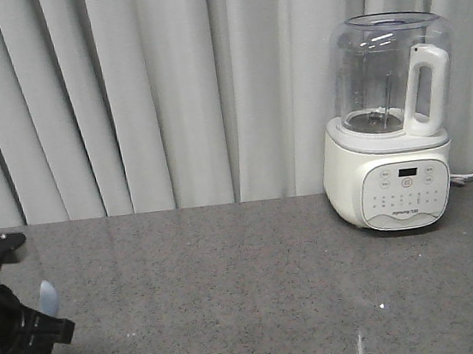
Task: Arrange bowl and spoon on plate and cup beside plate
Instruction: 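Lift the spoon and grasp the lavender bowl rim with the right gripper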
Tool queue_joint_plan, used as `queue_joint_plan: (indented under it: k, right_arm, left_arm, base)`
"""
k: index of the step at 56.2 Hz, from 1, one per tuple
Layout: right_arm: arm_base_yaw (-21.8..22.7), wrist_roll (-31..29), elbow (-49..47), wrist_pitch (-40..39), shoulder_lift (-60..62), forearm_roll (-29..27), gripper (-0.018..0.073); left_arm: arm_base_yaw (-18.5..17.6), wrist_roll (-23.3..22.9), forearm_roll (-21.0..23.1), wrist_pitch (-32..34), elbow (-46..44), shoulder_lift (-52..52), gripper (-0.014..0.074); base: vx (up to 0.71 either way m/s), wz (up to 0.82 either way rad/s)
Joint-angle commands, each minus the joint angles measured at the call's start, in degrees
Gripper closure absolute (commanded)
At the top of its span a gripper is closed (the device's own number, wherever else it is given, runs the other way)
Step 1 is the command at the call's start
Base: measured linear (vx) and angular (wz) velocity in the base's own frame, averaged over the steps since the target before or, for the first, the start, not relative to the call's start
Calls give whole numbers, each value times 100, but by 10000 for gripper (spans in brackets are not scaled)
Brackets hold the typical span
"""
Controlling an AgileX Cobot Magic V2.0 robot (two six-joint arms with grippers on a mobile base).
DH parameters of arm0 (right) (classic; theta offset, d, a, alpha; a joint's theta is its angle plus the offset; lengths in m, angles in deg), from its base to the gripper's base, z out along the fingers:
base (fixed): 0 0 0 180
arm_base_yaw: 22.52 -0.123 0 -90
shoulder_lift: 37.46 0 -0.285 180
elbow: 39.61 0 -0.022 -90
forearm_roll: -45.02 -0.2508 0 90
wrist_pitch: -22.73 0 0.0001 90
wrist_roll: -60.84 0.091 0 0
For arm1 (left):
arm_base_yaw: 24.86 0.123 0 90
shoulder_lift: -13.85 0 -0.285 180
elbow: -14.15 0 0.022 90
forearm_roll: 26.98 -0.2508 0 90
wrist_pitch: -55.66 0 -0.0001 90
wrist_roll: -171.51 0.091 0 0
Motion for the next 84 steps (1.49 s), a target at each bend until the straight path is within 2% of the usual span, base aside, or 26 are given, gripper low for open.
queue_joint_plan:
  k: [1,7,8,12,18,39,44,48,54,58,61,74,84]
  right_arm:
    - [36,470,-365,357,-15,380,-24]
    - [36,1425,-558,1487,-124,1282,-24]
    - [36,2046,-592,2338,-210,2012,-21]
    - [36,2156,-573,2851,-324,2379,-14]
    - [36,2094,-573,3300,-552,2557,3]
    - [45,2241,-573,3524,-1548,2610,17]
    - [227,2228,-573,3524,-1856,2542,17]
    - [522,2115,-573,3501,-2058,2305,17]
    - [1004,1807,-573,3186,-2228,1525,17]
    - [1157,1527,-573,2936,-2341,965,17]
    - [1210,1474,-573,2877,-2466,823,17]
    - [1357,1445,-573,2786,-2985,798,17]
    - [1357,1430,-573,2671,-3240,1048,17]
  left_arm:
    - [-31,150,333,307,-172,648,603]
    - [-31,264,584,296,-172,1180,603]
    - [-31,391,829,261,-172,1502,603]
    - [-31,519,1022,234,-172,1778,603]
    - [-31,649,1257,202,-172,2051,603]
    - [-31,753,1329,-78,-162,2332,603]
    - [-31,753,1329,-83,-162,2353,603]
    - [-31,753,1329,-96,-162,2372,603]
    - [-31,753,1329,-111,-162,2379,603]
    - [-31,753,1329,-133,-162,2379,603]
    - [-31,753,1329,-153,-162,2379,603]
    - [-31,753,1330,-208,-162,2379,603]
    - [-31,753,1335,-212,-162,2379,603]
  base:
    - [0,0]
    - [0,0]
    - [0,0]
    - [0,0]
    - [0,0]
    - [0,0]
    - [0,0]
    - [0,0]
    - [0,0]
    - [0,0]
    - [0,0]
    - [0,0]
    - [0,0]
